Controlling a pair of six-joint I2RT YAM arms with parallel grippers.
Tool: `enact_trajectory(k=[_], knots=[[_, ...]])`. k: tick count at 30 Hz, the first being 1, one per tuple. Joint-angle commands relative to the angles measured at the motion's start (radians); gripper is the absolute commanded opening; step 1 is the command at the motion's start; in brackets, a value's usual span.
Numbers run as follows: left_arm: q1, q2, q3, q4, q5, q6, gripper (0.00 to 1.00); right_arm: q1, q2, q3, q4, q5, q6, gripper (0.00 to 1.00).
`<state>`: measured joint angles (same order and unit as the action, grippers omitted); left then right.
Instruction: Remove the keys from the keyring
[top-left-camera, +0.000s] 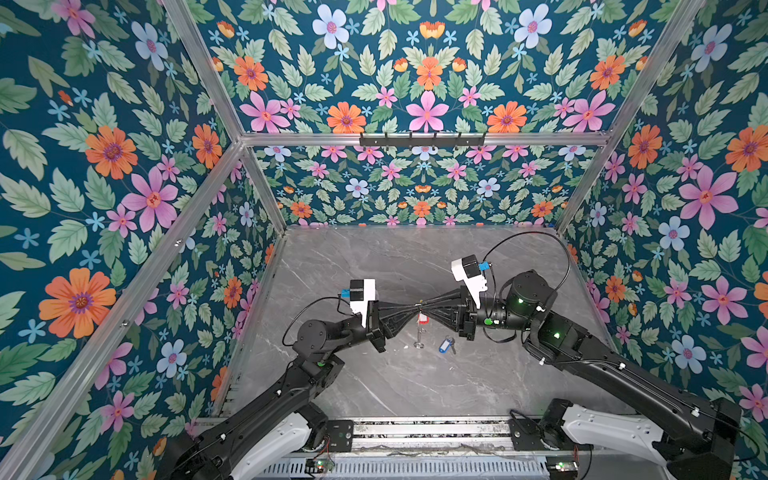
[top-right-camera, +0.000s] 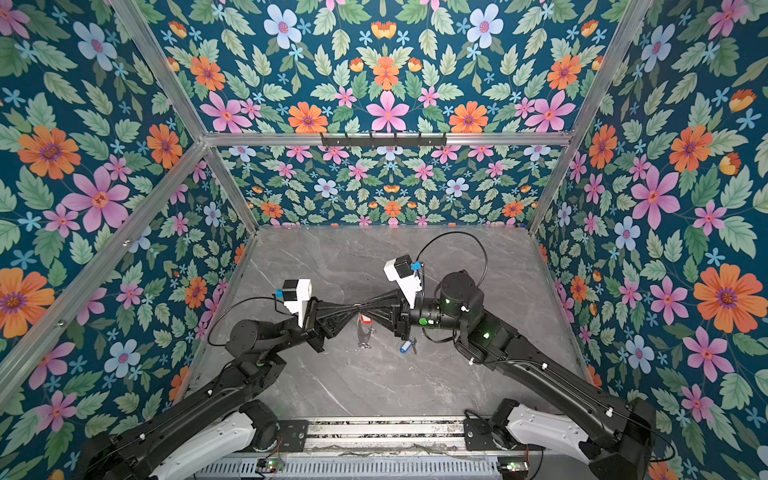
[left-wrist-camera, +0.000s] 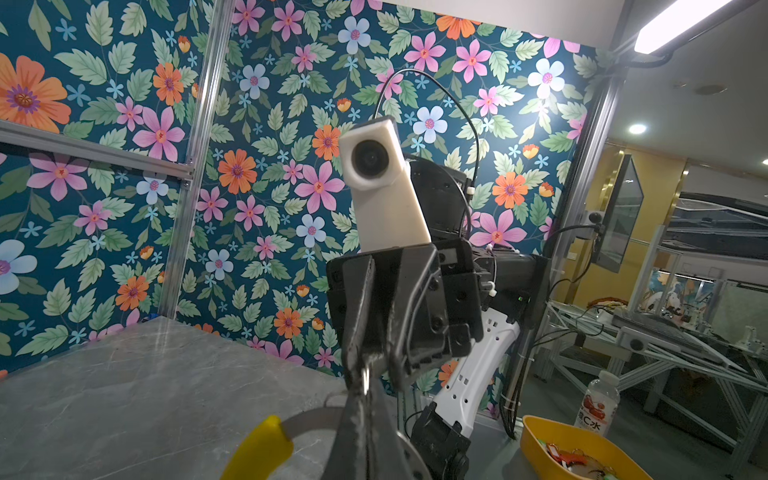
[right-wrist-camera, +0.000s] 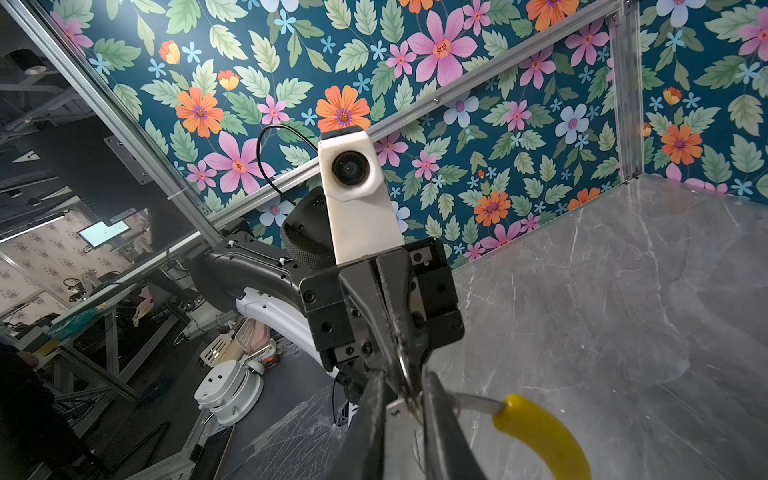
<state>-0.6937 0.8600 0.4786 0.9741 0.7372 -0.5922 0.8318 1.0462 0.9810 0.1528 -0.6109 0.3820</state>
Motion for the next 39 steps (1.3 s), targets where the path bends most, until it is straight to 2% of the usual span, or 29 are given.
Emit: enact_trajectory(k=[1, 5, 13, 16, 18, 20, 24, 27, 33, 39], knots=[[0.0, 0.0, 0.0, 0.052, 0.007, -0.001, 0.0, 0.001, -0.002, 0.001, 0.007, -0.009, -0.005, 0.1], [0.001, 0.004, 0.002, 0.057, 0.008, -0.008, 0.0, 0.001, -0.002, 0.003, 0.003, -0.014, -0.004, 0.0], [0.001, 0.001, 0.008, 0.043, 0.005, -0.024, 0.0, 0.001, -0.016, 0.022, -0.078, 0.015, -0.035, 0.0], [0.002, -0.013, 0.017, -0.016, -0.004, -0.024, 0.18, 0.001, -0.037, 0.049, -0.173, 0.044, -0.084, 0.0], [0.0, -0.023, 0.025, -0.055, -0.008, -0.023, 0.25, 0.001, -0.05, 0.062, -0.233, 0.055, -0.11, 0.0], [0.001, -0.034, 0.033, -0.09, -0.004, -0.019, 0.27, 0.001, -0.056, 0.089, -0.307, 0.064, -0.143, 0.0], [0.001, -0.055, 0.084, -0.23, 0.022, 0.006, 0.31, 0.0, -0.055, 0.152, -0.468, 0.06, -0.219, 0.0], [0.001, -0.035, 0.164, -0.393, 0.089, 0.047, 0.32, 0.0, -0.048, 0.178, -0.533, 0.061, -0.25, 0.0], [0.002, 0.03, 0.293, -0.648, 0.209, 0.107, 0.29, 0.001, -0.034, 0.209, -0.572, 0.045, -0.275, 0.0], [0.001, 0.05, 0.366, -0.821, 0.23, 0.18, 0.28, 0.0, -0.029, 0.236, -0.592, 0.048, -0.292, 0.0]])
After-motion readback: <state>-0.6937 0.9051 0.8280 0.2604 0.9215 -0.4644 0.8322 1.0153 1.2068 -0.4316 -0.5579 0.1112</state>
